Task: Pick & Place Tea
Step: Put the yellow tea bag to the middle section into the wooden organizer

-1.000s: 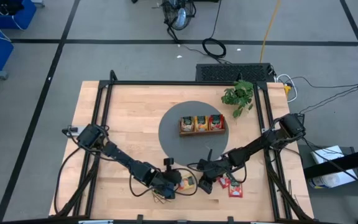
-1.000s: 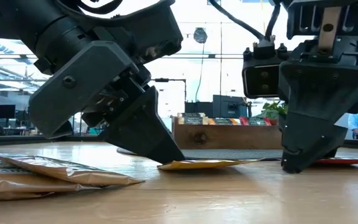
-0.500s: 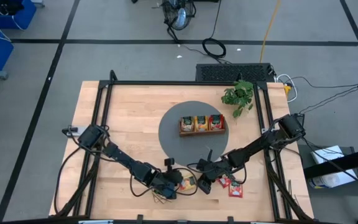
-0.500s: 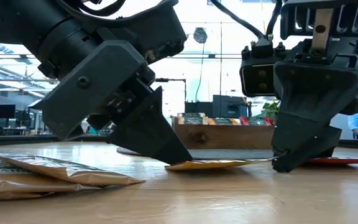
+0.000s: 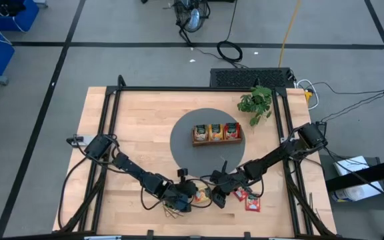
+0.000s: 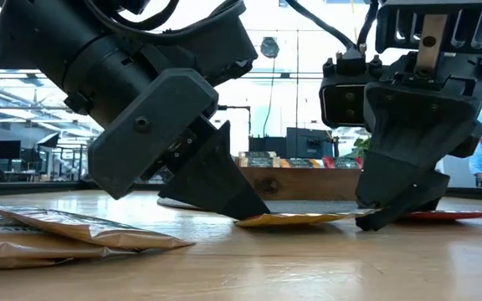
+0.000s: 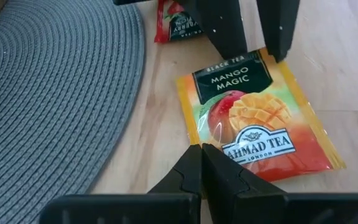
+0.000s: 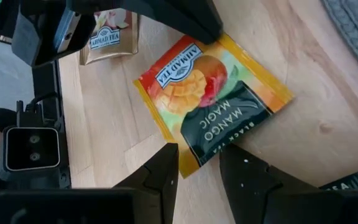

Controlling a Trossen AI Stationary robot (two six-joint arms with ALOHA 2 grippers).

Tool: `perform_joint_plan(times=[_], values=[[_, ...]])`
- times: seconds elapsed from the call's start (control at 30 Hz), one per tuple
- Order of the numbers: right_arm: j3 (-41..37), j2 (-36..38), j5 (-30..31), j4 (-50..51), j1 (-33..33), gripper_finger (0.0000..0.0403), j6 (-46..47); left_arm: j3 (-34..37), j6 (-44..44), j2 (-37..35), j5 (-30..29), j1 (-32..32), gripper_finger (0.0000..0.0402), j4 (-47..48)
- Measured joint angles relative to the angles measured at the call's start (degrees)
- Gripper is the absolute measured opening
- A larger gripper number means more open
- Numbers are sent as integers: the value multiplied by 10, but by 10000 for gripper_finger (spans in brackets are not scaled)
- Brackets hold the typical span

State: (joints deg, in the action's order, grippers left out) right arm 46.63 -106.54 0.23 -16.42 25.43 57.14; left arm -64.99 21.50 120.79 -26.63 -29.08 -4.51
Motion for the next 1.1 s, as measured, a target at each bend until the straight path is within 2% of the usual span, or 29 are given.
perform_joint_plan(times=[0.3, 0.57, 0.73, 0.9, 1.1], values=[[0, 0, 7, -12, -2, 100, -34, 0, -3, 0, -2, 1, 21, -2], [-1, 0, 23, -13, -3, 8, -91, 0, -28, 0, -4, -4, 21, -4], [-1, 0, 26, -17, -2, 7, -108, 0, -49, -10, -4, -11, 21, 4], [-2, 17, 25, -15, -1, 3, -137, 2, -61, -54, -6, -26, 21, 45], [-2, 55, 27, 4, -1, 1, -164, 0, -63, -107, -74, -57, 21, 88]])
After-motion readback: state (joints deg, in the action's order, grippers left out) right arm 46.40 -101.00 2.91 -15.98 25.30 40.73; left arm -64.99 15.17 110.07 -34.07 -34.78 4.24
